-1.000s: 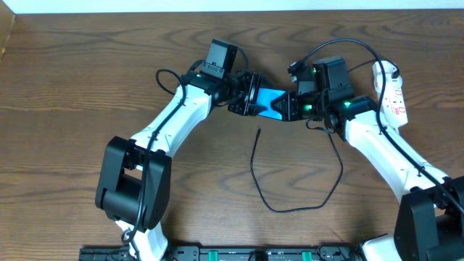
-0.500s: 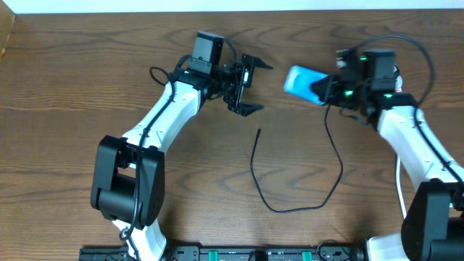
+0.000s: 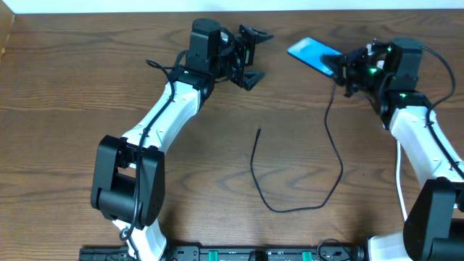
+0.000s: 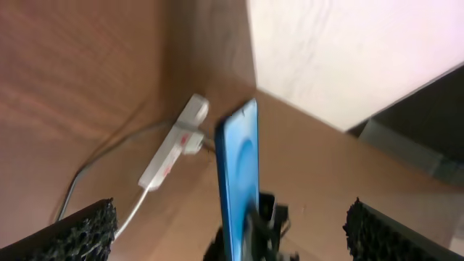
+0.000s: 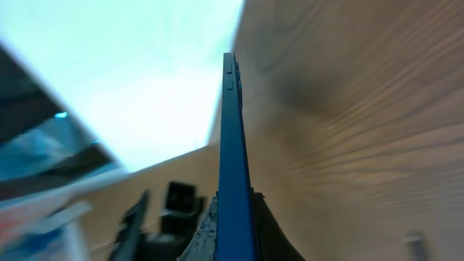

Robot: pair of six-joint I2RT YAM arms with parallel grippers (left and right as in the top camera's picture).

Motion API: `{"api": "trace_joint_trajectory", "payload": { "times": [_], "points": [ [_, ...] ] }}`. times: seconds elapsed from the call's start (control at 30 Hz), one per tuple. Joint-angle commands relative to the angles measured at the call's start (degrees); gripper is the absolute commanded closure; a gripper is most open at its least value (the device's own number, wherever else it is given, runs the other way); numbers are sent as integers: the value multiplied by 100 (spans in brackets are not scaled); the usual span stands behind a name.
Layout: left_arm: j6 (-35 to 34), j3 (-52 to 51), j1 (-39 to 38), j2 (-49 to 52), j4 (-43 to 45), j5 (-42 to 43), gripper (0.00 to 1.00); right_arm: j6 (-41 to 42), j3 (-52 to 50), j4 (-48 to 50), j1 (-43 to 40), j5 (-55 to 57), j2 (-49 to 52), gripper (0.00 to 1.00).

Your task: Plug charger to phone and switch on socket

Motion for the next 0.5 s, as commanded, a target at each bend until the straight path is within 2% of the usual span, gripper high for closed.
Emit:
{"api": "trace_joint_trajectory", "payload": {
  "times": [0.0,0.23,0.47],
  "points": [
    [50,70,-52,-160,190,-575,0,1366,103,341,293,-337,-7,99],
    [-118,68,-273,-160,404,-1014,0,2070,103,1064,992,328,-7,99],
    [-118,68,-339,-160,382,-1233,0,2365,103,1401,1366,560,-7,99]
  ]
}}
